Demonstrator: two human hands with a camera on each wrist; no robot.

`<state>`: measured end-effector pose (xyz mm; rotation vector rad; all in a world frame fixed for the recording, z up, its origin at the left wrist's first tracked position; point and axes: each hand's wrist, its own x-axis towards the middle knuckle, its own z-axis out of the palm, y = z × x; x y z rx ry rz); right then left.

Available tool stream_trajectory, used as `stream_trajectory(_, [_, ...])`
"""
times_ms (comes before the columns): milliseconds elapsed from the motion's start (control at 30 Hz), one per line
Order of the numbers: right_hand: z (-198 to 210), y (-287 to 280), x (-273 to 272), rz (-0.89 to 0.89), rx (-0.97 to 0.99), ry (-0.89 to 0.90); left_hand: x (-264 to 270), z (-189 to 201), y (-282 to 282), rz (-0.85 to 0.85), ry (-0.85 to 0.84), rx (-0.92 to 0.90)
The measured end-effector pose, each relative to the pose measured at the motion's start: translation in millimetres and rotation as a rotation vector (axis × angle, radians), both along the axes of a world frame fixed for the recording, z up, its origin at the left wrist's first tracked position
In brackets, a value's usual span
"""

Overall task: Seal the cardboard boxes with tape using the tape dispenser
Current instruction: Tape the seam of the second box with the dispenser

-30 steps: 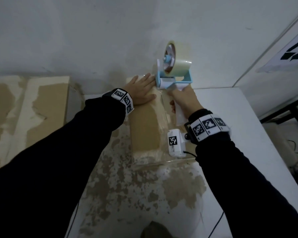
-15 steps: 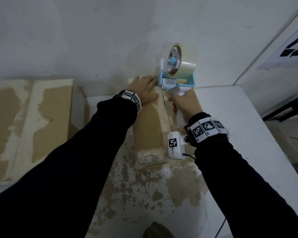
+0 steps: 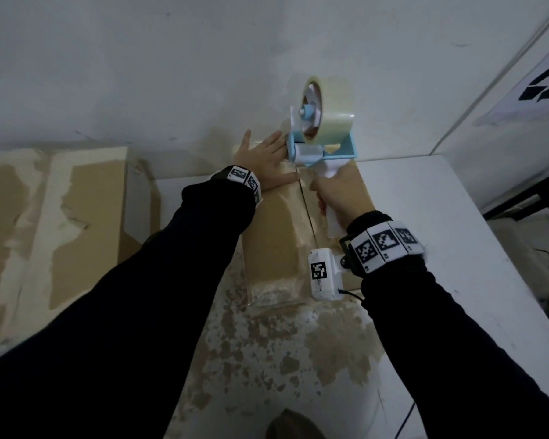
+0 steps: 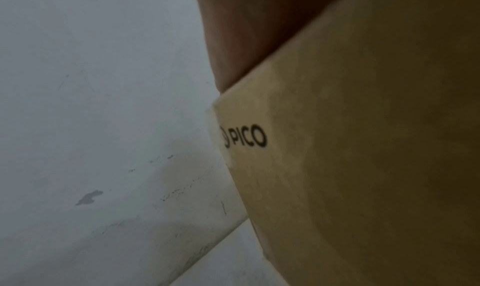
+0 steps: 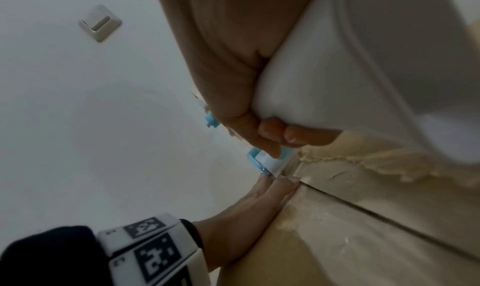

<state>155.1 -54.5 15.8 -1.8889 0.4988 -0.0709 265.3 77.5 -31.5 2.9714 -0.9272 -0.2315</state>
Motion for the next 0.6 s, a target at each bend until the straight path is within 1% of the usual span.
stream_trajectory(133, [2, -1, -7, -0.012, 0.051, 0.009, -1, -2, -1, 0.032, -0.007, -0.003])
stream_trajectory(233, [2, -1, -16, -0.003, 0.054, 0.034, -3, 0, -1, 0.039, -0.002, 0.003])
stream_trajectory(333, [2, -1, -22, -0.002, 0.038, 0.04, -4, 2, -1, 0.032, 0.015, 0.022])
stream_trajectory(600, [6, -4, -34, -0.01, 0.093, 0.074, -7, 12, -2, 0.021, 0.027, 0.05])
